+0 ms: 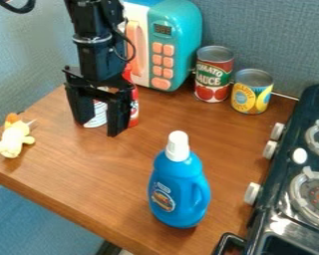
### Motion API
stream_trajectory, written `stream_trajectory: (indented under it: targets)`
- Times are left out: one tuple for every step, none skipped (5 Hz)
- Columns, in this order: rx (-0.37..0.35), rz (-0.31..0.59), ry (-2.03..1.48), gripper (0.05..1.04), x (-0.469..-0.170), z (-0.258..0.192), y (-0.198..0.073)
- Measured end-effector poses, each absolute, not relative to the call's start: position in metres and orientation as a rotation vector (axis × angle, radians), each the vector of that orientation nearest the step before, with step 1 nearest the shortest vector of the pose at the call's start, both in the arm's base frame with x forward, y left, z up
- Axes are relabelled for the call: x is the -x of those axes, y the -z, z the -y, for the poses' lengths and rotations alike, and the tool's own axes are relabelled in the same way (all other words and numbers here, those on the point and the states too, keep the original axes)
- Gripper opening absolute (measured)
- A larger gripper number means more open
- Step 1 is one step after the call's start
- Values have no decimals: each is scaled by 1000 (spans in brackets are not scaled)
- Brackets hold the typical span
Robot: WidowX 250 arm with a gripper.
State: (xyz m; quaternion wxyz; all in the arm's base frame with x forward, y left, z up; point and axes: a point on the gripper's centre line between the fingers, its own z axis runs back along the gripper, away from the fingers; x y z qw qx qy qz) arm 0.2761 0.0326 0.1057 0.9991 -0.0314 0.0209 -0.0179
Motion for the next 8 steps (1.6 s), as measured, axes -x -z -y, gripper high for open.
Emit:
stream_trajectory:
  targets:
    - [67, -64, 31, 1001, -276, -33, -100]
    - [52, -43, 16, 1001, -303, -39, -118]
    - [2, -4, 3, 1001, -325, -49, -133]
    - [-97, 11, 10, 1001, -337, -59, -142]
    - [-139, 11, 12, 1001, -350, -58, -143]
    - [-112, 27, 14, 1001, -370, -57, -138]
    - [-64, 13, 29, 1001, -379, -55, -131]
    - [-77, -17, 9, 1001, -384, -59, -127]
